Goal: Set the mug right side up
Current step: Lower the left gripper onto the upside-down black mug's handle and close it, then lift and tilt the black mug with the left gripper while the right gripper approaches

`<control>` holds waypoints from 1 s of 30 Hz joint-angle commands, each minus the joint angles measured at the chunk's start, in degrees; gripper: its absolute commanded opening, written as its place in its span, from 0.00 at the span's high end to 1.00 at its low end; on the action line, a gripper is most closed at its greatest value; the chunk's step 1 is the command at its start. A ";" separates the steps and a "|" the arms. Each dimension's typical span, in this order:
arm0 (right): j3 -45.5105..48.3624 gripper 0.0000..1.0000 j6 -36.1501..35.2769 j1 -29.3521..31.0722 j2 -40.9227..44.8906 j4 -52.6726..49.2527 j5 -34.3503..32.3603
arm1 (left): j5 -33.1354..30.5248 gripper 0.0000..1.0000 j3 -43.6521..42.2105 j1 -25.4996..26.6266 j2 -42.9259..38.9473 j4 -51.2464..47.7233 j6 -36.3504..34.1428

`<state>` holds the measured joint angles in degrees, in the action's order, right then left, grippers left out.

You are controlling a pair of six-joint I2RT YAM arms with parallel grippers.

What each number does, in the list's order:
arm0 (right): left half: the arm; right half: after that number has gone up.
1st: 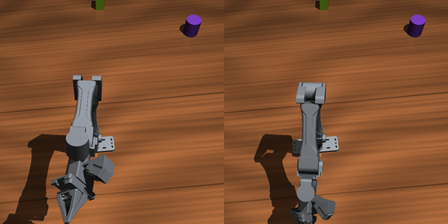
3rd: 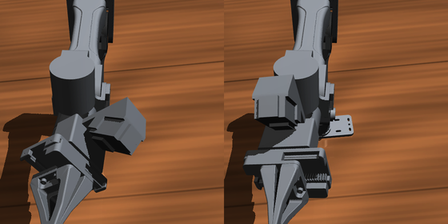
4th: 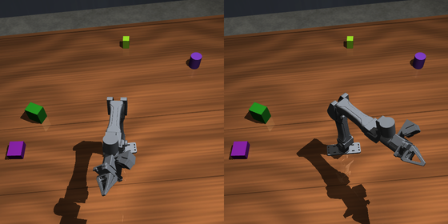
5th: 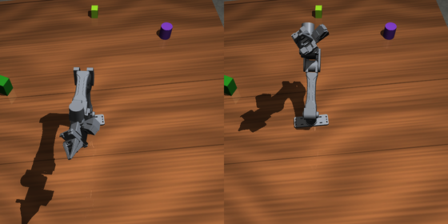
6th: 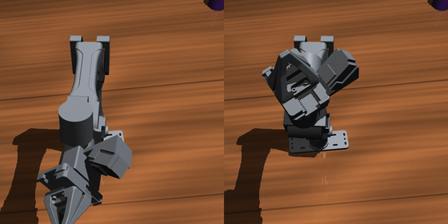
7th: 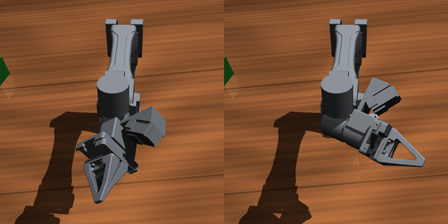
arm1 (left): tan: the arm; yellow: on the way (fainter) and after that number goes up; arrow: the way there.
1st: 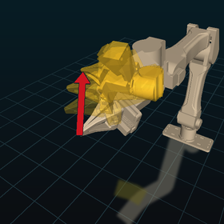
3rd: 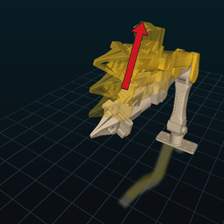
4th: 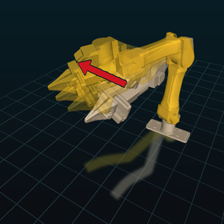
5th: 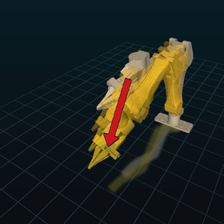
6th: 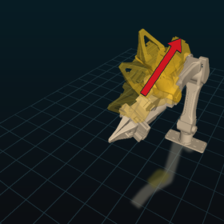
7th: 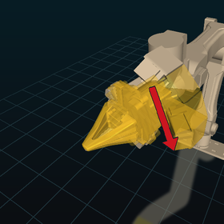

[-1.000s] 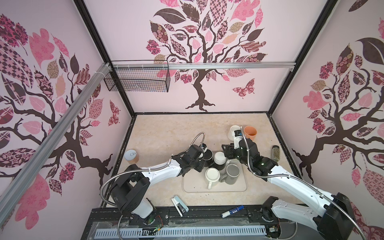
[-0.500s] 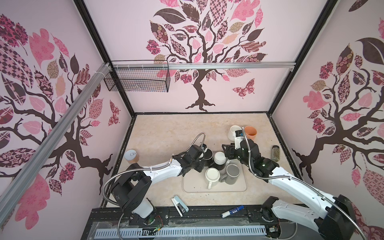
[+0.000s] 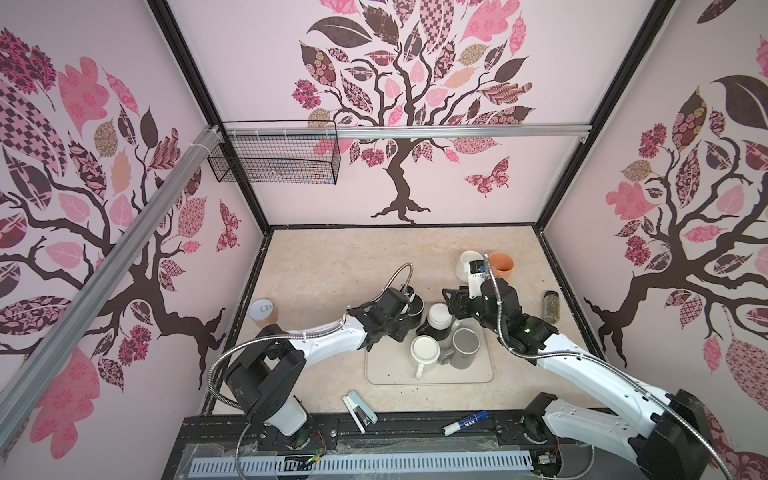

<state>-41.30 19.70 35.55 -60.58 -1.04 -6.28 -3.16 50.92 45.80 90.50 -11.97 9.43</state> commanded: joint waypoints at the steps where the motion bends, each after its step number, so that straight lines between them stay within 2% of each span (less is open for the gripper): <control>1: -0.45 0.38 0.28 -0.03 0.51 0.62 1.14 | -2.04 0.92 2.74 0.03 0.03 0.10 -0.88; 3: -0.43 0.38 0.36 -0.09 0.63 0.77 1.58 | -3.32 1.00 2.78 0.00 -0.60 0.01 -0.65; 9: -0.67 0.38 1.36 -0.04 0.81 1.12 5.32 | -4.66 1.00 1.59 0.03 -6.06 -0.16 0.19; 18: 0.30 0.38 4.92 -0.07 1.38 3.04 11.64 | -1.87 1.00 -0.11 -0.93 -16.99 -0.14 5.46; 21: 1.34 0.38 7.13 -0.07 2.00 5.26 15.19 | 0.17 1.00 -1.01 -3.06 -21.26 0.33 8.71; 26: 3.44 0.38 13.00 -0.06 2.92 12.21 22.26 | 7.53 1.00 -3.76 -9.12 -30.21 4.61 16.64; 30: 5.12 0.38 18.10 -0.04 2.75 18.30 26.61 | 9.66 1.00 -3.73 -10.05 -35.51 6.25 20.08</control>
<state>-36.27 33.12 35.55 -58.85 10.44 15.31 2.57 47.86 35.55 58.46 -14.92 25.36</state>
